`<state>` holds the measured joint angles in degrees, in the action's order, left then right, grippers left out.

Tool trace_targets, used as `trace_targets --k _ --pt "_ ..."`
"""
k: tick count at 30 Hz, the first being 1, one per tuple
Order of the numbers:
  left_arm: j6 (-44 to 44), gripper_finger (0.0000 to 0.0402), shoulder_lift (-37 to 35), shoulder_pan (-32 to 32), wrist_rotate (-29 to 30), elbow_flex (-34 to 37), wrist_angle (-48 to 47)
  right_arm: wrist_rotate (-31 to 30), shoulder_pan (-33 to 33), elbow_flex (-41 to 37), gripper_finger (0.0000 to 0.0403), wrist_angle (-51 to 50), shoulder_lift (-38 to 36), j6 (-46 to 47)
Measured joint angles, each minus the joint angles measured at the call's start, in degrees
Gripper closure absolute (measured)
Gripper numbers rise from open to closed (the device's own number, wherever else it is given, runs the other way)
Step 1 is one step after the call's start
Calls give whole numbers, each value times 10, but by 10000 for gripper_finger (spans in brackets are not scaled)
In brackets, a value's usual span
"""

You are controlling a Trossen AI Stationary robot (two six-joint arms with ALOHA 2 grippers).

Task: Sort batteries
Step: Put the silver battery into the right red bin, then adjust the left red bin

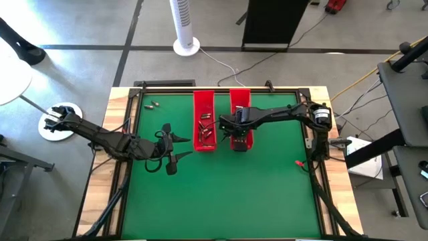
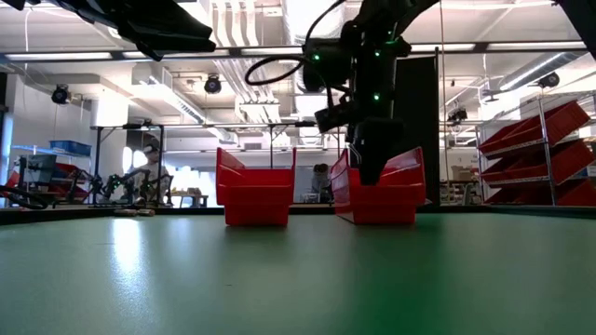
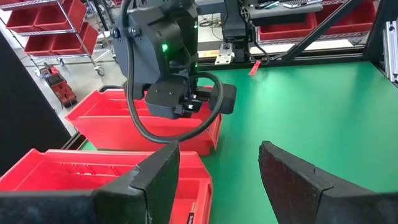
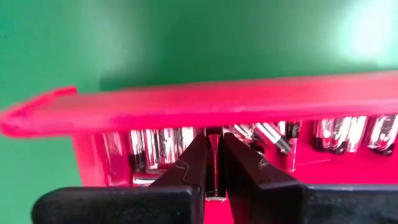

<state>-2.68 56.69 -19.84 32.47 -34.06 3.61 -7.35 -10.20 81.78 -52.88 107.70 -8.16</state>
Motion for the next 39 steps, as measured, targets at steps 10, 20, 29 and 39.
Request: trace_targets --k 10,20,29,39 --pt "0 203 0 0 0 0 -3 31 -7 -64 374 76 2 0" --pt "-5 203 0 0 0 0 -2 34 -10 -73 374 89 3 -8" --pt "-10 203 0 0 0 0 -2 32 -11 -75 337 89 3 6" --pt "-25 203 18 0 0 0 -2 12 12 -8 224 -27 -40 35"
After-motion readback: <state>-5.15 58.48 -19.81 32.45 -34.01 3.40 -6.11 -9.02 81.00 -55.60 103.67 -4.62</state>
